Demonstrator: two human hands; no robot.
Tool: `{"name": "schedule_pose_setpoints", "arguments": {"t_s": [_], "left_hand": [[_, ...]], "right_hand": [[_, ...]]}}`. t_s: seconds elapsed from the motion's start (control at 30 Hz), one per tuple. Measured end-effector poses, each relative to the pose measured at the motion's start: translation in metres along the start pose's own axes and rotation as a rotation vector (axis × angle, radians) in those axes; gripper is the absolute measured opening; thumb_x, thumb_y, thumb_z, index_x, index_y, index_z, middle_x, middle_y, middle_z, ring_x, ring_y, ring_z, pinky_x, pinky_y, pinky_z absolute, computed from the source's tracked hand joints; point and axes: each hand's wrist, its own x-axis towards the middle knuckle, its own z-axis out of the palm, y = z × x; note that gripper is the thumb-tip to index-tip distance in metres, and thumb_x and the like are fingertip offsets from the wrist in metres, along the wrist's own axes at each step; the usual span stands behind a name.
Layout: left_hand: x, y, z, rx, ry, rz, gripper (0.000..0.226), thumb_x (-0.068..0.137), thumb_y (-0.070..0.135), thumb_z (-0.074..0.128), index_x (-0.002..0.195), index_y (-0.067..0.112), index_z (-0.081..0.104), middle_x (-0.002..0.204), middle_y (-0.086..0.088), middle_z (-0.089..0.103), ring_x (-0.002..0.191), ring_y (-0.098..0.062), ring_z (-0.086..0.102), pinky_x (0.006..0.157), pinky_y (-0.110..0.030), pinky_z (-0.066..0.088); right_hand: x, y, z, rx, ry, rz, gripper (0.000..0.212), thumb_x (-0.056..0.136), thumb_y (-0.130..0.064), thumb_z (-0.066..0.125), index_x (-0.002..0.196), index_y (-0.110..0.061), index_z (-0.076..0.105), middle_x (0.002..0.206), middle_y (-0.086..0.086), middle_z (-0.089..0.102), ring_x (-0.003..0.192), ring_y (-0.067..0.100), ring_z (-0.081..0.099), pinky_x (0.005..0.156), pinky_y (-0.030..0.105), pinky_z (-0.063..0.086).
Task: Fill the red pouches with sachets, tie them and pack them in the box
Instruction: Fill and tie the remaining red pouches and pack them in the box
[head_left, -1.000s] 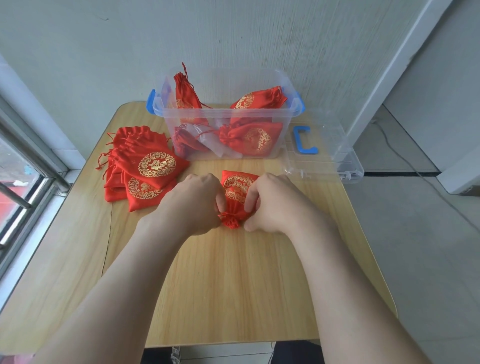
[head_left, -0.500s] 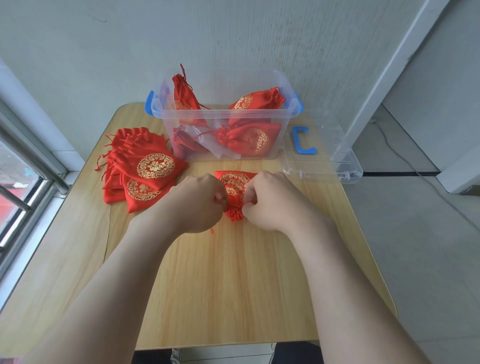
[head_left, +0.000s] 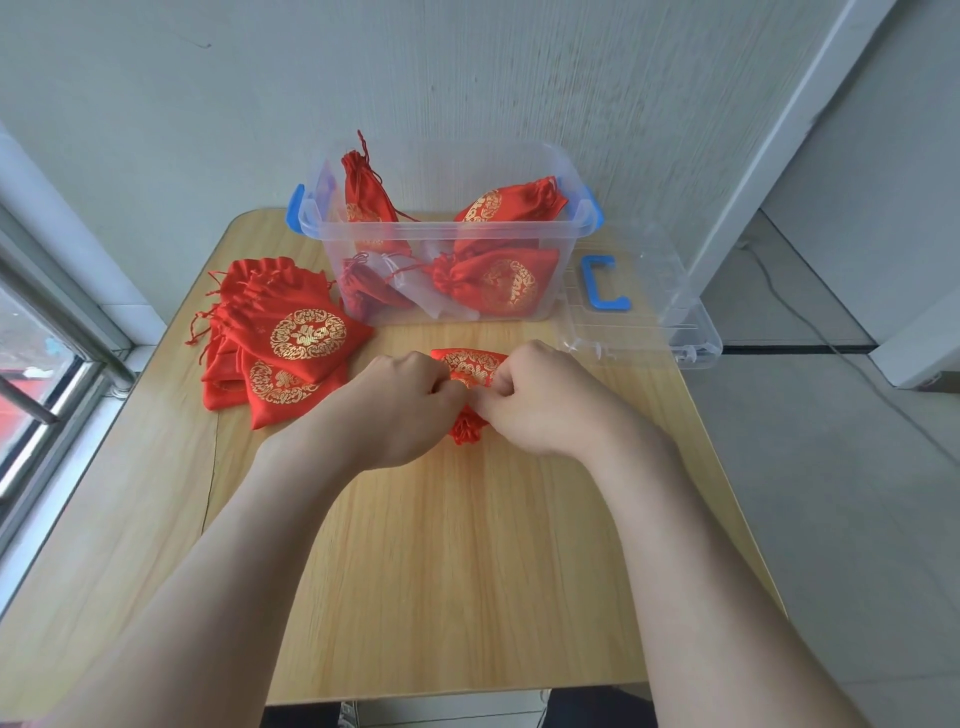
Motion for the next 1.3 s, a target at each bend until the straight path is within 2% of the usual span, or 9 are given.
{"name": "schedule_pose_setpoints", "arguments": {"t_s": [0.2, 0.33, 0.47, 0.6, 0.73, 0.87, 1.03, 1.13, 1.3], "left_hand": [[0.003, -0.011, 0.003, 0.109, 0.072, 0.062, 0.045, 0.109, 0.029, 0.047, 0.076, -0.001, 0.053, 0.079, -0.018, 0.064, 0.074, -0.034, 0.060, 0.070, -0.044, 0.049], [0.003, -0.009, 0.004, 0.106, 0.067, 0.056, 0.042, 0.108, 0.028, 0.049, 0.078, -0.002, 0.055, 0.080, -0.017, 0.064, 0.077, -0.035, 0.061, 0.072, -0.046, 0.051], [0.004, -0.005, -0.001, -0.079, 0.121, -0.010, 0.044, 0.105, 0.030, 0.053, 0.070, 0.005, 0.046, 0.070, -0.009, 0.052, 0.066, -0.024, 0.047, 0.062, -0.036, 0.041], [0.005, -0.007, -0.005, -0.414, 0.149, -0.116, 0.046, 0.105, 0.031, 0.055, 0.077, -0.005, 0.056, 0.068, -0.006, 0.052, 0.064, -0.021, 0.045, 0.064, -0.035, 0.040], [0.005, -0.003, -0.006, -0.567, 0.198, -0.135, 0.039, 0.098, 0.029, 0.065, 0.068, 0.007, 0.054, 0.060, -0.001, 0.050, 0.061, -0.020, 0.045, 0.063, -0.037, 0.039], [0.004, 0.003, -0.006, -0.508, 0.301, -0.083, 0.042, 0.094, 0.025, 0.070, 0.077, -0.010, 0.055, 0.059, 0.000, 0.046, 0.050, -0.010, 0.039, 0.048, -0.023, 0.035], [0.000, 0.004, -0.011, -0.625, 0.127, -0.060, 0.042, 0.093, 0.031, 0.078, 0.061, 0.013, 0.057, 0.057, 0.001, 0.054, 0.055, -0.012, 0.046, 0.058, -0.029, 0.039], [-0.004, 0.002, -0.012, -0.668, -0.019, -0.080, 0.041, 0.093, 0.030, 0.080, 0.061, 0.016, 0.058, 0.072, -0.016, 0.072, 0.060, -0.017, 0.046, 0.062, -0.032, 0.040], [-0.005, 0.003, -0.013, -0.691, -0.127, -0.120, 0.035, 0.101, 0.034, 0.070, 0.078, 0.010, 0.058, 0.058, 0.003, 0.064, 0.049, -0.011, 0.041, 0.058, -0.030, 0.038]], "right_hand": [[0.001, 0.001, -0.002, -0.010, 0.043, 0.018, 0.057, 0.097, -0.044, 0.073, 0.055, -0.018, 0.043, 0.050, -0.004, 0.042, 0.051, 0.022, 0.042, 0.051, 0.031, 0.033], [0.004, 0.002, 0.001, -0.034, 0.075, 0.048, 0.045, 0.092, -0.038, 0.076, 0.062, -0.016, 0.050, 0.057, -0.001, 0.051, 0.055, 0.022, 0.051, 0.050, 0.029, 0.036], [0.003, 0.001, -0.002, 0.049, 0.102, 0.029, 0.021, 0.089, -0.034, 0.078, 0.075, -0.019, 0.075, 0.072, 0.000, 0.072, 0.063, 0.018, 0.067, 0.055, 0.028, 0.050], [0.001, 0.000, -0.006, 0.148, 0.116, 0.005, 0.003, 0.090, -0.033, 0.080, 0.087, -0.034, 0.079, 0.076, -0.012, 0.065, 0.057, 0.005, 0.063, 0.043, 0.016, 0.041], [-0.001, -0.003, -0.007, 0.180, 0.091, 0.001, 0.010, 0.089, -0.030, 0.082, 0.096, -0.036, 0.078, 0.082, -0.014, 0.064, 0.068, 0.004, 0.065, 0.047, 0.018, 0.043], [0.000, -0.004, -0.006, 0.179, 0.072, -0.049, 0.020, 0.087, -0.023, 0.084, 0.099, -0.039, 0.080, 0.078, -0.013, 0.068, 0.059, 0.006, 0.062, 0.046, 0.017, 0.042], [-0.001, -0.003, -0.006, 0.142, -0.033, -0.065, 0.004, 0.088, -0.030, 0.084, 0.089, -0.033, 0.082, 0.071, -0.012, 0.069, 0.063, 0.008, 0.065, 0.048, 0.018, 0.046], [-0.001, -0.002, -0.005, 0.076, -0.069, -0.049, 0.009, 0.091, -0.027, 0.079, 0.085, -0.032, 0.076, 0.065, -0.012, 0.058, 0.056, 0.009, 0.055, 0.044, 0.017, 0.039], [-0.001, 0.001, -0.006, 0.081, 0.003, -0.028, 0.005, 0.096, -0.030, 0.075, 0.100, -0.032, 0.077, 0.080, -0.008, 0.066, 0.068, 0.009, 0.065, 0.051, 0.021, 0.041]]}}
